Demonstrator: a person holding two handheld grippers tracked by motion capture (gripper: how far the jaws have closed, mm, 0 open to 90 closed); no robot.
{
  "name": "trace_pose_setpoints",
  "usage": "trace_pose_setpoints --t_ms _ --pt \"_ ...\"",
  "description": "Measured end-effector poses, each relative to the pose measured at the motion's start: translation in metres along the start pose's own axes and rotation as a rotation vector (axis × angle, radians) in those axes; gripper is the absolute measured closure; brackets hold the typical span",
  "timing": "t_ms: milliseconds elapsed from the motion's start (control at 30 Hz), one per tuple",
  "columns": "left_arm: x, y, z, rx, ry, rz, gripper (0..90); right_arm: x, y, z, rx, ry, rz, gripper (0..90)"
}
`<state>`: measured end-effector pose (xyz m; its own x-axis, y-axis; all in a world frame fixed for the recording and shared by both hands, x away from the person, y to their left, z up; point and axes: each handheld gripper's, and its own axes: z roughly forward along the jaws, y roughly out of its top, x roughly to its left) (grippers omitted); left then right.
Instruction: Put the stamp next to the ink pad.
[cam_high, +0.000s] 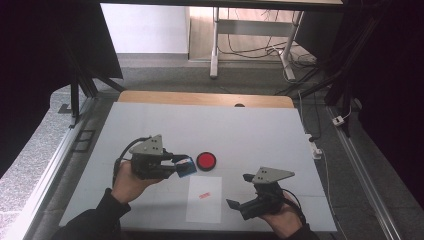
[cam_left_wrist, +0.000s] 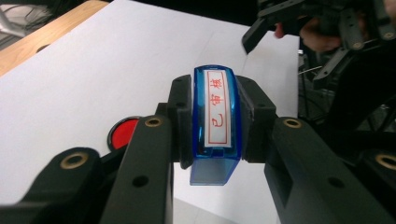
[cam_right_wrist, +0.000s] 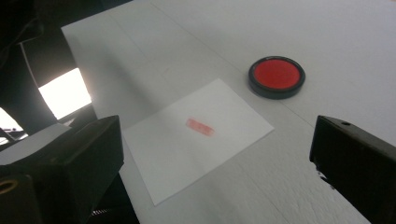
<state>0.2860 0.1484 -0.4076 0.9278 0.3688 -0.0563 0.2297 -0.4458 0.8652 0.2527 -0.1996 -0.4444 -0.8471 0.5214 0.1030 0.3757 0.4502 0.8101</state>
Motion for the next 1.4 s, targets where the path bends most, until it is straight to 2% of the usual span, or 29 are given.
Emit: trace_pose_setpoints --t_ms 133,367,467,633,900,1200,1400 --pt "0.003 -0.002 -0.001 0.013 0.023 -0.011 70.0 -0.001 -0.005 -0.005 0.0 -0.049 0.008 0.6" --pt "0.011 -0.007 -0.004 0.026 0.058 -0.037 70.0 -0.003 -0.015 -0.014 -0.002 -0.162 0.024 0.0" --pt "0.014 -0.009 -0.005 0.034 0.071 -0.048 70.0 -0.006 -0.019 -0.017 -0.005 -0.188 0.046 0.0" --pt "0.018 -0.014 -0.005 0.044 0.095 -0.068 70.0 -0.01 -0.025 -0.023 0.019 -0.232 0.064 0.0" --pt "0.027 -0.022 -0.008 0.058 0.139 -0.107 70.0 -0.016 -0.033 -0.032 0.026 -0.26 0.106 0.0" --pt "0.039 -0.033 -0.01 0.084 0.188 -0.14 70.0 -0.02 -0.043 -0.041 0.041 -0.262 0.143 0.0" --pt "0.049 -0.044 -0.011 0.096 0.222 -0.192 70.0 -0.02 -0.045 -0.043 0.042 -0.265 0.146 0.0"
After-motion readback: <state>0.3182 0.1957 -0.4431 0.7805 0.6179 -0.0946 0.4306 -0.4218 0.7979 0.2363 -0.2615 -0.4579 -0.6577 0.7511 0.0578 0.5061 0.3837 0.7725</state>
